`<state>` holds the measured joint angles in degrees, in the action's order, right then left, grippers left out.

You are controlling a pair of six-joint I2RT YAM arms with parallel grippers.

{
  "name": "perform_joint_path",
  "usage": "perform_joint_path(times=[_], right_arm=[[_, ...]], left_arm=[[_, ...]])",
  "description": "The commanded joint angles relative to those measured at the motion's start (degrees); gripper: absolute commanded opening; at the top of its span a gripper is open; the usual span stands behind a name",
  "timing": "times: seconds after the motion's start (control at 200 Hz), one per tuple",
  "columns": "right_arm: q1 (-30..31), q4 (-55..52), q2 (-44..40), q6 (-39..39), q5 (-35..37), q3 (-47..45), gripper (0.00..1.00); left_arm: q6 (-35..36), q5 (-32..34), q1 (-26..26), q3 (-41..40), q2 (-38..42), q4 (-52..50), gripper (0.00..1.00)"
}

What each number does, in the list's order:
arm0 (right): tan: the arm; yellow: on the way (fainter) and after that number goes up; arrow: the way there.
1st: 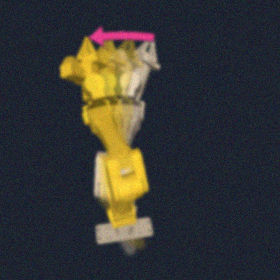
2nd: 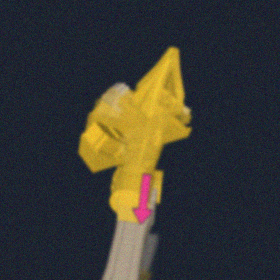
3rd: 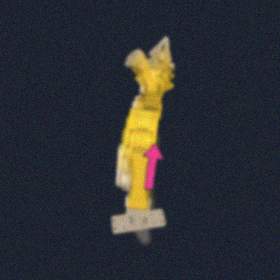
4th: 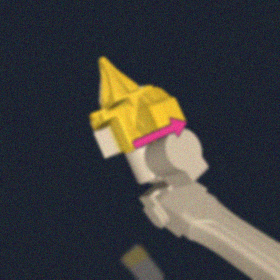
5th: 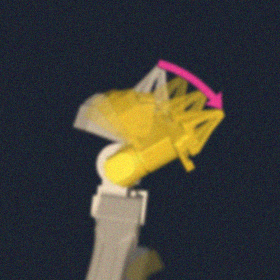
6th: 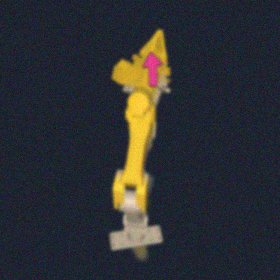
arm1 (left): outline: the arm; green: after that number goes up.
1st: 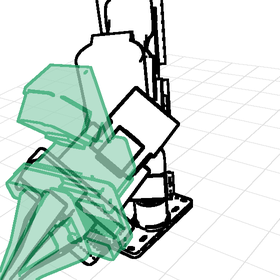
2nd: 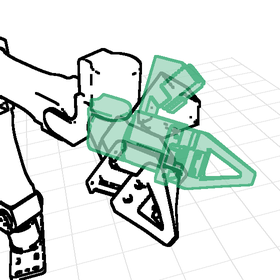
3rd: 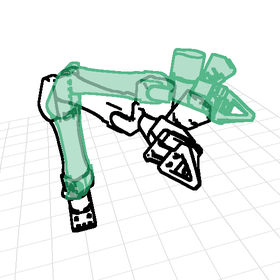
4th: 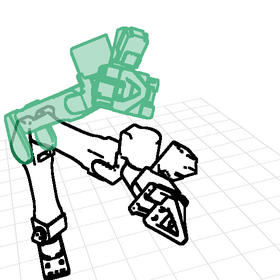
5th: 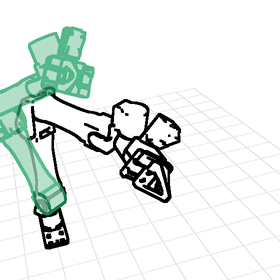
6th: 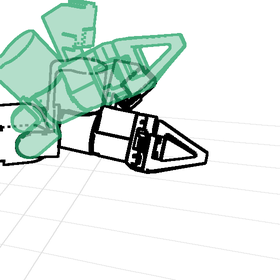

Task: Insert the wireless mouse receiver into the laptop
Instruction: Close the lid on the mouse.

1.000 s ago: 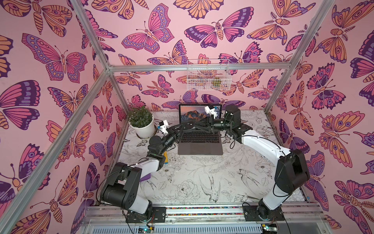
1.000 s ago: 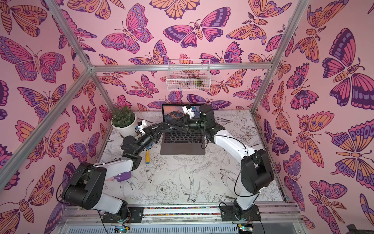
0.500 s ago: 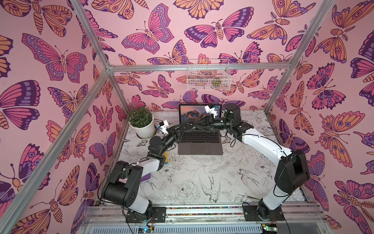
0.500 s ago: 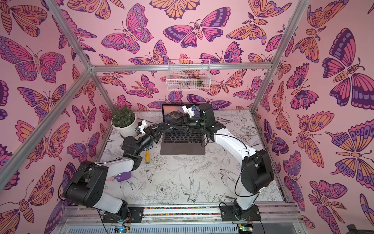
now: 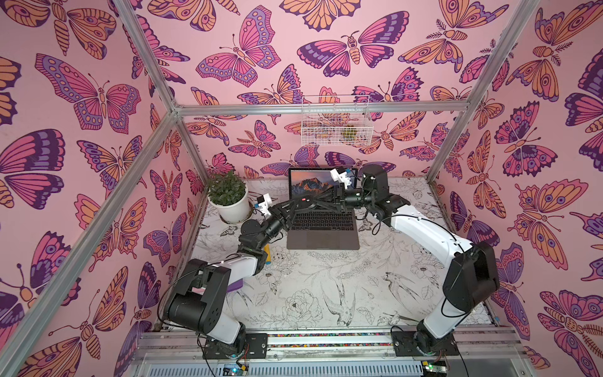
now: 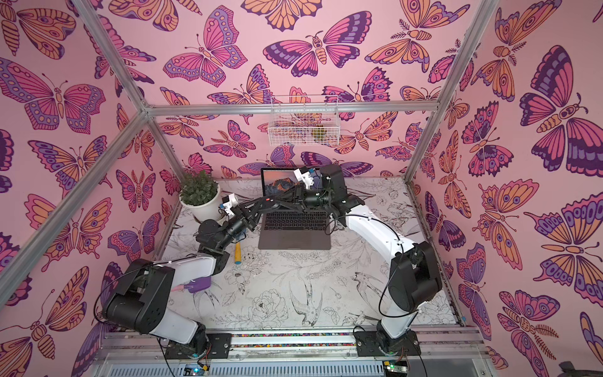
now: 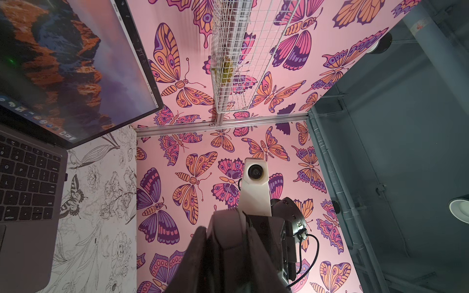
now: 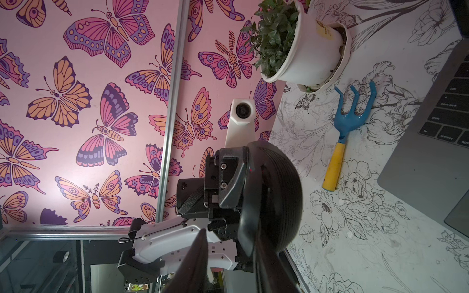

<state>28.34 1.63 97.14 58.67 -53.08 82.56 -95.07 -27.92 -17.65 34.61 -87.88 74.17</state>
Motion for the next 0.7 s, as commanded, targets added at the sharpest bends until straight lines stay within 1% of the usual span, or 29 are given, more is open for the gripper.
perform_joint_path(times=[0.0, 0.466, 0.531, 0.696], right_arm=[[0.1, -2.6, -0.7, -1.8, 1.4, 1.7, 0.33], [-0.4, -3.8, -0.9, -2.6, 1.1, 2.9, 0.35], [-0.5, -4.6, -0.9, -3.4, 1.2, 3.2, 0.4], [-0.4, -8.8, -0.9, -6.7, 2.8, 4.2, 0.6]], left_arm=[[-0.6, 0.1, -0.3, -0.4, 0.1, 5.2, 0.0], [-0.6, 0.2, -0.3, -0.3, -0.1, 5.3, 0.0], [-0.6, 0.1, -0.3, -0.3, 0.0, 5.3, 0.0], [-0.6, 0.1, -0.3, -0.3, -0.1, 5.3, 0.0]])
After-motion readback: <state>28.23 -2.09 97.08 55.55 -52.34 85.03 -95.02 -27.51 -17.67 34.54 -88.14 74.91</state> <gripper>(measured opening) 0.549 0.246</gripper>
